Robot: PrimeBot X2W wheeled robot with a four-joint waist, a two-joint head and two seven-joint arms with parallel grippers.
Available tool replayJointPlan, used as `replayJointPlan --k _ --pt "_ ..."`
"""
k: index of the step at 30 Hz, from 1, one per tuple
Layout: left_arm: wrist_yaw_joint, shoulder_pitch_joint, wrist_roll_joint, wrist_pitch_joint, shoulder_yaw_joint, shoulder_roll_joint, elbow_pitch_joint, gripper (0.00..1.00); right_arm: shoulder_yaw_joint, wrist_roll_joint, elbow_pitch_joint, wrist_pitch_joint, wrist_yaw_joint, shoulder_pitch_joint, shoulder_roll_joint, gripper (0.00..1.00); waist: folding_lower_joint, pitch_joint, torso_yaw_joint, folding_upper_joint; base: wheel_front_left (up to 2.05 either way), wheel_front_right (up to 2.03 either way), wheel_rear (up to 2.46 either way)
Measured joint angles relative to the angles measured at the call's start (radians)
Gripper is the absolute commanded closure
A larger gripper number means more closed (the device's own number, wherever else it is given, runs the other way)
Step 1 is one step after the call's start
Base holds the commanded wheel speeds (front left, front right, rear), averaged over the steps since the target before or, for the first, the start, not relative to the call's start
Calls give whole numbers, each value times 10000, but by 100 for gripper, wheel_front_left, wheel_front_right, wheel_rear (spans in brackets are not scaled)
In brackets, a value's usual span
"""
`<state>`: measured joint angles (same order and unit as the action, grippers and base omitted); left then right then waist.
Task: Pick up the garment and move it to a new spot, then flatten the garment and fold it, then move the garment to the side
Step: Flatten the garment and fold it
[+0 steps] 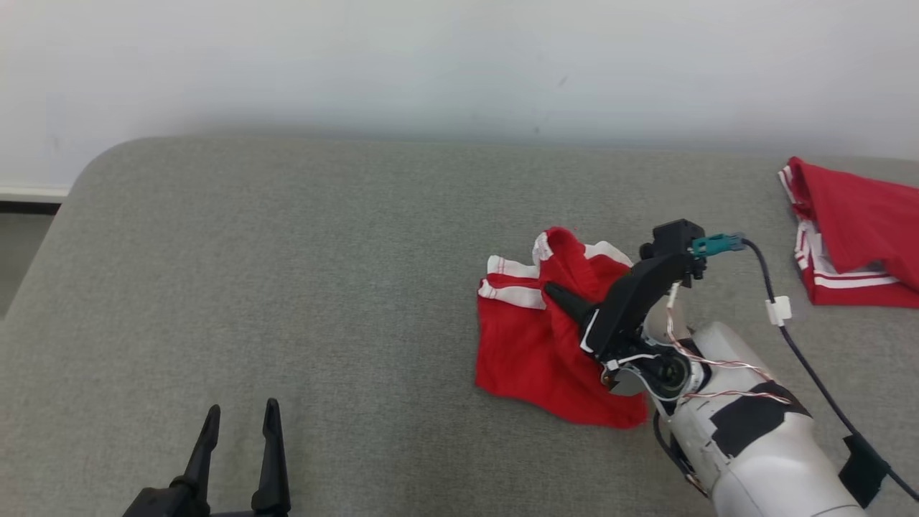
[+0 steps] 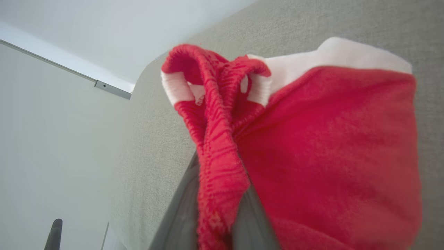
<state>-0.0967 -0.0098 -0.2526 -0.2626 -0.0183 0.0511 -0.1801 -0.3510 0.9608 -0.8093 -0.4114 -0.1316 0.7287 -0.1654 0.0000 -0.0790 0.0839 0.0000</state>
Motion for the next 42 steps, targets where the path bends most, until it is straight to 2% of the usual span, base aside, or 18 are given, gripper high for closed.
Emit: replayJointPlan --k 7,8,9,10,11,16,21,27,35,42 --pt "44 -140 -107 2 -157 0 -67 0 111 -683 -1058 458 0 377 322 100 1 -128 333 0 0 0 0" --pt "46 -148 -150 0 -173 0 -73 0 105 -842 -1235 562 0 445 337 97 1 -144 379 0 0 0 0" --pt "46 -154 -150 0 -173 0 -79 0 107 -961 -1392 673 0 501 351 60 1 -156 420 0 0 0 0" --pt "46 -159 -150 2 -176 0 -86 0 77 -1055 -1480 779 0 549 368 12 2 -165 454 0 0 0 0" --pt "46 -160 -148 2 -171 0 -96 0 54 -1103 -1538 817 0 581 391 0 2 -166 480 0 0 0 0" --pt "44 -152 -134 2 4 0 -107 0 -476 -1419 -1049 1208 0 573 320 0 1 -64 468 0 0 0 0" --pt "42 -35 8 2 309 0 -56 0 -1237 -1705 353 2090 0 162 -328 0 1 69 273 0 0 0 0" --pt "35 155 221 2 692 -2 100 0 -1384 -1994 1553 3503 0 -489 -1104 0 1 230 -116 0 0 0 0" --pt "-4 463 516 2 1187 0 295 0 -826 -2577 2508 5150 0 -1769 -1603 0 1 472 -707 0 0 0 0" --pt "-79 580 909 2 1450 0 368 0 -13 -3626 3317 6241 0 -3042 -1802 0 0 653 -1184 0 0 0 0"
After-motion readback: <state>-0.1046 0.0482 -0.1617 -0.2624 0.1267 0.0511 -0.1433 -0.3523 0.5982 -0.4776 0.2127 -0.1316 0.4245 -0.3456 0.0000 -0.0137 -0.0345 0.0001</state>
